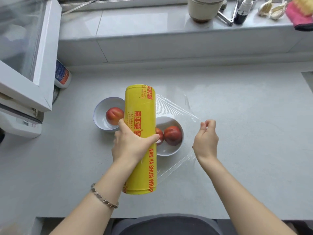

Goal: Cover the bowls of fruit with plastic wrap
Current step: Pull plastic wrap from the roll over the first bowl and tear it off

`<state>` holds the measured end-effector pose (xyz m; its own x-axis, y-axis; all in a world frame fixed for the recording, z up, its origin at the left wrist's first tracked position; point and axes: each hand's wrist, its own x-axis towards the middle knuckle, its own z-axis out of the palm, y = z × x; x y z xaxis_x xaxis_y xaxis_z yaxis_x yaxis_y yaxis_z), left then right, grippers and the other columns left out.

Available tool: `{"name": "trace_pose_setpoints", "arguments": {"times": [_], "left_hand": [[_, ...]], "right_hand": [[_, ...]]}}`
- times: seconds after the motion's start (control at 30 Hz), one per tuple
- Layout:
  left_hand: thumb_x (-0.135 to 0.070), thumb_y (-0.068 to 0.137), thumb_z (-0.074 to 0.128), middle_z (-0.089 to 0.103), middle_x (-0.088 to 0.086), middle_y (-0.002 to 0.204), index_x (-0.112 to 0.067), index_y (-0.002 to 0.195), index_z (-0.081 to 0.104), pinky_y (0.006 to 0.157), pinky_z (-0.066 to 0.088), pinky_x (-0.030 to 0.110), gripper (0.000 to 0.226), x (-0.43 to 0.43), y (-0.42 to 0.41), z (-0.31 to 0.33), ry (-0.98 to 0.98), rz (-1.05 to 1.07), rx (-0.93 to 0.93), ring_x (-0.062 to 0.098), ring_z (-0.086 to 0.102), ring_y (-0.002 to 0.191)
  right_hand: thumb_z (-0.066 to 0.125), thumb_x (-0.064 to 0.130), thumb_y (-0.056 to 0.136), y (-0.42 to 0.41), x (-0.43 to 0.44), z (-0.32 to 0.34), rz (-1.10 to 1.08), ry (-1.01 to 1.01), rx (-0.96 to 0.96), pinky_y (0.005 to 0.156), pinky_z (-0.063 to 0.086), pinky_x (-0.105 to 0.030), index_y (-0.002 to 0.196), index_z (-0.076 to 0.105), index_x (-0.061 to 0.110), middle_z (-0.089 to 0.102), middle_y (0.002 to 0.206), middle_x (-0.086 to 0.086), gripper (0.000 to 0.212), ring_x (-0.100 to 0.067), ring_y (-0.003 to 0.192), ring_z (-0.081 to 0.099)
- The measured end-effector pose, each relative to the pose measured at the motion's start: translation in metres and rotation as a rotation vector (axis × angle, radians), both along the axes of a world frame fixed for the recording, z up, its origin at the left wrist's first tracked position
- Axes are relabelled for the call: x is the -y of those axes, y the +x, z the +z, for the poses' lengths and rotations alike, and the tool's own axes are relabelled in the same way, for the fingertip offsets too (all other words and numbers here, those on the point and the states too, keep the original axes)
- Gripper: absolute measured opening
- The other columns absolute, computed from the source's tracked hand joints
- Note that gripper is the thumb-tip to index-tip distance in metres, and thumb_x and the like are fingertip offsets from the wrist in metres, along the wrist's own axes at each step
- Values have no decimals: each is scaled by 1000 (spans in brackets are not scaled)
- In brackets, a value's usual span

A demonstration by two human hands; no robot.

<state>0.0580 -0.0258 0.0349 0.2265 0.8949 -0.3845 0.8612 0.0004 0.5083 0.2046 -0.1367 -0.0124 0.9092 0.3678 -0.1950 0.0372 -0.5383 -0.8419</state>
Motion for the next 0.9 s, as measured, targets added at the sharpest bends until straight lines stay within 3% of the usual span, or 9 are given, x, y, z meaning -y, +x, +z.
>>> {"name": "trace_pose_setpoints", "arguments": {"times": [0.2,0.43,0.57,0.67,0.77,0.83,0.9], "left_hand": [[-65,58,73,41,21,132,-14,143,6,96,41,45,119,-3,21,0,88,-104,-218,39,43,120],[-63,63,71,38,24,133,-10,145,0,96,39,42,121,0,30,-4,116,-151,-332,39,41,120],[-63,63,71,38,23,133,-11,145,-1,96,39,42,121,-3,29,-5,123,-160,-343,39,40,120],[-66,62,70,38,22,133,-12,145,-1,95,40,42,122,-4,29,-5,134,-175,-356,38,40,120],[-73,62,64,39,22,132,-10,146,0,94,40,42,123,-4,27,-6,144,-173,-358,38,41,119],[-77,62,60,40,23,132,-10,146,0,94,41,43,123,-5,25,-7,146,-157,-353,38,42,119],[-77,62,59,40,23,133,-9,146,0,95,41,43,123,-6,23,-8,138,-148,-342,38,41,120]], "right_hand": [[26,24,99,4,-8,-32,-32,-71,-115,65,50,-51,87,30,15,44,62,-5,16,-31,59,50],[27,22,98,-2,-12,-66,-33,-144,-257,68,47,-41,87,33,13,46,67,-4,16,-31,67,53],[43,23,95,-13,-14,-74,34,-118,-298,58,30,-32,80,44,12,48,64,-3,18,-26,65,46],[54,29,90,-13,-8,-78,39,-150,-391,61,45,-34,70,48,15,56,61,-4,26,-23,55,57],[59,27,88,-6,4,-75,-19,-153,-480,56,50,-30,73,55,10,61,58,-4,22,-11,41,58],[54,26,90,-4,11,-70,-70,-85,-461,66,52,-32,81,62,8,64,66,-2,22,-15,56,63],[47,26,94,-7,10,-62,37,17,-489,77,52,-41,83,64,19,65,76,-1,21,-19,73,63]]}}
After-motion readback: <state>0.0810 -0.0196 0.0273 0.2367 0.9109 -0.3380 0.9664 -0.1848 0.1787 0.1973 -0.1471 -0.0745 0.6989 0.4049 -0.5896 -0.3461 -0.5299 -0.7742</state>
